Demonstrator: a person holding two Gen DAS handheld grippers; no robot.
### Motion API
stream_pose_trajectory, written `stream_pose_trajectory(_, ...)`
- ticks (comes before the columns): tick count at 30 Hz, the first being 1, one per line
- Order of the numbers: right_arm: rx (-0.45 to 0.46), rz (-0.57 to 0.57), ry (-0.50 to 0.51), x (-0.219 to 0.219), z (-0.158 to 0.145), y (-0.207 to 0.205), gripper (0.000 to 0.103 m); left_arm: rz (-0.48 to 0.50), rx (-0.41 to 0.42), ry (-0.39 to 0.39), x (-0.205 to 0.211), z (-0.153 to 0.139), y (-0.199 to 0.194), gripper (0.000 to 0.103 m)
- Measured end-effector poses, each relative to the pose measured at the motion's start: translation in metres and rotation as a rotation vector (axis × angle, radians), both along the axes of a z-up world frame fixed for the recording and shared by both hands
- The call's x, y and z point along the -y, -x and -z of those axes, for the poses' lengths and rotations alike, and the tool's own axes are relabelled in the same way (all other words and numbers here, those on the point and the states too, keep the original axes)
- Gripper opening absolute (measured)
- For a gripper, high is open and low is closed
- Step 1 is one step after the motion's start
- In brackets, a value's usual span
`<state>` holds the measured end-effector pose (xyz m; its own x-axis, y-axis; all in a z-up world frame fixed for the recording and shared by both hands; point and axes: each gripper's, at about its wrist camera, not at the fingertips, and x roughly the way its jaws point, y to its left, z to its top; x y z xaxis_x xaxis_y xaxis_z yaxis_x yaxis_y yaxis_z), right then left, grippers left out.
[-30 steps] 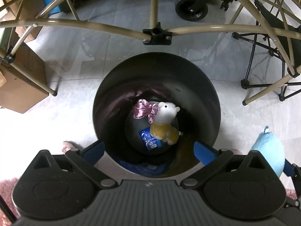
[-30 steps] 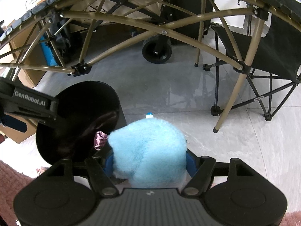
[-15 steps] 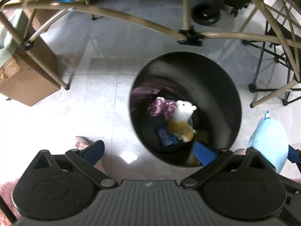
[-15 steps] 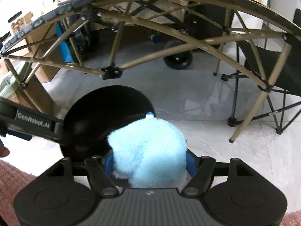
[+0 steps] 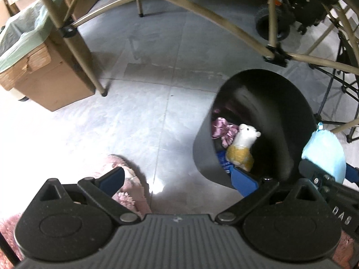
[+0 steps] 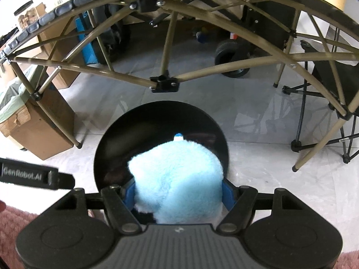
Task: Organize soft objects
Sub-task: 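Move the right tool over the bin and open it to drop the light blue plush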
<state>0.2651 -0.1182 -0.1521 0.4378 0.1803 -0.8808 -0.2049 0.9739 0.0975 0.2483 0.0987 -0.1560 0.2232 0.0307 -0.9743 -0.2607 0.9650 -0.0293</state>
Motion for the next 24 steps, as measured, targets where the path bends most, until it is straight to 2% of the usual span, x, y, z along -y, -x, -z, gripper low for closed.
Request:
stream_pose_trajectory(7, -0.07, 0.028, -0.012, -0.015, 0.013, -0.015, 0.071, -0.047, -0.015, -0.006, -0.026, 0.006, 0.006, 0.103)
stream_pose_trajectory(14, -0.138, 0.063, -0.007, -0.022, 0.029, -0.026, 0.071, -0.061, -0.018, -0.002, -0.035, 0.01, 0.008, 0.103)
stream_pose_trajectory(24, -0.172, 0.045, 0.01, -0.033, 0.037, -0.03, 0.071, -0.066, -0.023, -0.001, -0.038, 0.011, 0.01, 0.103)
